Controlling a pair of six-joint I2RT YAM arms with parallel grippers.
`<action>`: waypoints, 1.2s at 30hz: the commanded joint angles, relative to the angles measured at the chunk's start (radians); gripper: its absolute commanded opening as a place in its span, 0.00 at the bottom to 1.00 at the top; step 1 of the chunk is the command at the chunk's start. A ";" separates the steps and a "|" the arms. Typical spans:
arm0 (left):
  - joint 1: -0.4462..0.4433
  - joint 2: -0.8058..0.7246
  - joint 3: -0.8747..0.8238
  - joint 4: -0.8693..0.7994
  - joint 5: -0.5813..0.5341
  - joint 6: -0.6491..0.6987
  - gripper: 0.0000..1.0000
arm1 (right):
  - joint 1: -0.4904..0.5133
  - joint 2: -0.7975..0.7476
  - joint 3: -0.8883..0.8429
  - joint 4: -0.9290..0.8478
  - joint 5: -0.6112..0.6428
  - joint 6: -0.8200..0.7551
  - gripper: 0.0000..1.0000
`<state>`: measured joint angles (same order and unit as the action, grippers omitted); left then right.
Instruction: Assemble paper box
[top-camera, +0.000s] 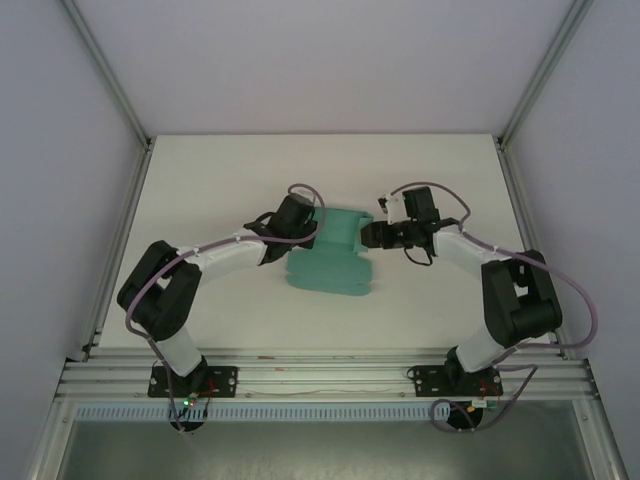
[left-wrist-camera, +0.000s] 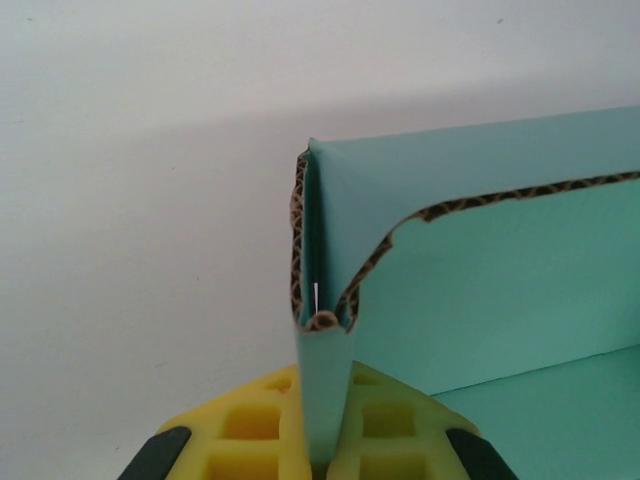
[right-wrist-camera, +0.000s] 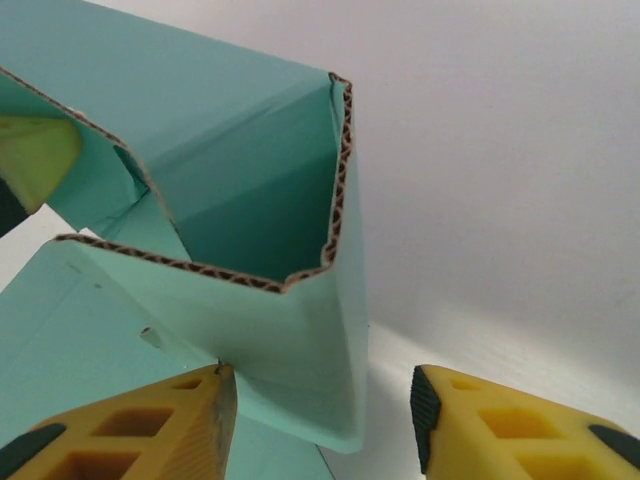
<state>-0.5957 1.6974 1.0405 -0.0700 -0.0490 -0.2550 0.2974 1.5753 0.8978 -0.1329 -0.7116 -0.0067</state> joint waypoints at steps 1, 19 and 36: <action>-0.020 0.017 0.026 0.007 -0.056 -0.038 0.00 | 0.047 0.019 0.040 0.054 0.105 0.055 0.46; -0.056 0.021 0.023 0.017 -0.148 -0.081 0.00 | 0.139 0.050 0.099 0.039 0.244 0.287 0.48; -0.073 0.034 0.028 0.051 -0.126 -0.113 0.00 | 0.218 0.116 0.153 0.036 0.569 0.388 0.44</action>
<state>-0.6487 1.7176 1.0470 -0.0582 -0.1917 -0.3439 0.4904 1.6756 1.0199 -0.1112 -0.3389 0.3447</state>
